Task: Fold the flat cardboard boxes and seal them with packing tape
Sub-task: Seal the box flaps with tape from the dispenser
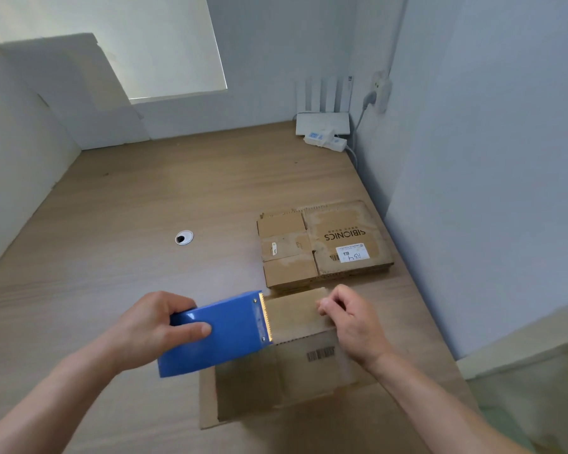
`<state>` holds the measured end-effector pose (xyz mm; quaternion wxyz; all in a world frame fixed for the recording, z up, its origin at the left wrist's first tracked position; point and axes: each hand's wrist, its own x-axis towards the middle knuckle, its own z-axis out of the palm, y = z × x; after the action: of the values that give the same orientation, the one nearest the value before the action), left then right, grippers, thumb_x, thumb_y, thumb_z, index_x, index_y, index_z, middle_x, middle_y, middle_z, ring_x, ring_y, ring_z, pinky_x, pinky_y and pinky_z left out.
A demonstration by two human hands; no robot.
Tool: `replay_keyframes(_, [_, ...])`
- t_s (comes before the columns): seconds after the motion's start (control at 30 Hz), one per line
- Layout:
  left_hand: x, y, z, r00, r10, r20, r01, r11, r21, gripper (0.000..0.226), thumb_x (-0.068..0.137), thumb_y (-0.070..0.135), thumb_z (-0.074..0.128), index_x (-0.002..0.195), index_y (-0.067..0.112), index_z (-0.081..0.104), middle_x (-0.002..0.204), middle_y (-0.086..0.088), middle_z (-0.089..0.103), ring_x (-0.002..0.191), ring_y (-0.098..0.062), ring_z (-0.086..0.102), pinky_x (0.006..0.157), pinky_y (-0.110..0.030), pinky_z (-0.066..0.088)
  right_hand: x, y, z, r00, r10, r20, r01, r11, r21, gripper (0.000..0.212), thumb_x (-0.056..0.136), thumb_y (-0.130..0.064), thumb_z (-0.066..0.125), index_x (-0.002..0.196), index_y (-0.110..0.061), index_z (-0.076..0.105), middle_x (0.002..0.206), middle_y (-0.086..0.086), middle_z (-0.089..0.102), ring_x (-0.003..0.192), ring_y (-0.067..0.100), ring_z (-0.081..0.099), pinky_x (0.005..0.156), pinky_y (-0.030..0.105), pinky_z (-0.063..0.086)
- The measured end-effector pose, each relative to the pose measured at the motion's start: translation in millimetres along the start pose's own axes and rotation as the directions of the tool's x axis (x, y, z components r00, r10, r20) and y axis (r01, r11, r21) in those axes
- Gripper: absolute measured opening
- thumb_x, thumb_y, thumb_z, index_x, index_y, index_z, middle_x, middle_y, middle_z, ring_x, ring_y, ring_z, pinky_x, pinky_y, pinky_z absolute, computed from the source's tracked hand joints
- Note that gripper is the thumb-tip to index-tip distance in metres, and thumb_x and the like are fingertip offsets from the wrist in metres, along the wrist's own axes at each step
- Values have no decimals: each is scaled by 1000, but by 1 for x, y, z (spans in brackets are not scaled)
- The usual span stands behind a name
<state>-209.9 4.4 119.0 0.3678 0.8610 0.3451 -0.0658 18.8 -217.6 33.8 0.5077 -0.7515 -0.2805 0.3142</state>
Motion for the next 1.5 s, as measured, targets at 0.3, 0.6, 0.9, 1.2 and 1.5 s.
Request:
replay_keyframes(0.3, [14, 44, 25, 993, -118, -11, 116, 949, 292, 44, 85, 49, 66, 60, 18, 48, 59, 4, 47, 55, -14, 44, 53, -27, 31, -8, -17, 3, 995, 4, -95, -15, 993, -119, 31, 99, -19, 54, 68, -14, 54, 65, -1, 54, 61, 9, 48, 54, 20, 40])
replay_keyframes(0.6, [28, 69, 31, 987, -153, 50, 118, 901, 418, 38, 86, 55, 61, 73, 20, 59, 75, 0, 59, 69, -15, 57, 59, -27, 40, -33, 2, 3, 949, 248, -192, -244, 969, 45, 28, 102, -25, 52, 83, -8, 61, 72, 12, 67, 52, 9, 63, 52, 25, 49])
replay_keyframes(0.9, [28, 89, 43, 975, -165, 148, 104, 930, 352, 31, 91, 51, 61, 74, 25, 56, 77, 5, 57, 70, -12, 55, 56, -20, 34, -23, 37, 5, 852, 468, -235, -411, 875, 255, 30, 99, -16, 44, 73, -6, 54, 56, 7, 54, 45, 15, 49, 48, 29, 42])
replay_keyframes(1.2, [37, 87, 50, 967, -218, 131, 157, 918, 364, 34, 90, 54, 60, 75, 23, 58, 79, 3, 57, 72, -12, 55, 56, -21, 33, -24, 57, 16, 871, 459, -178, -446, 889, 109, 40, 104, -33, 48, 76, -8, 61, 74, 8, 63, 68, 18, 57, 64, 35, 45])
replay_keyframes(1.5, [45, 79, 53, 958, -260, 125, 206, 919, 336, 38, 88, 56, 62, 99, 20, 66, 89, 4, 63, 82, -14, 60, 61, -20, 39, -36, 23, -1, 943, 204, -261, -277, 919, -282, 50, 105, -37, 43, 151, -16, 39, 145, 0, 52, 135, 18, 48, 110, 36, 39])
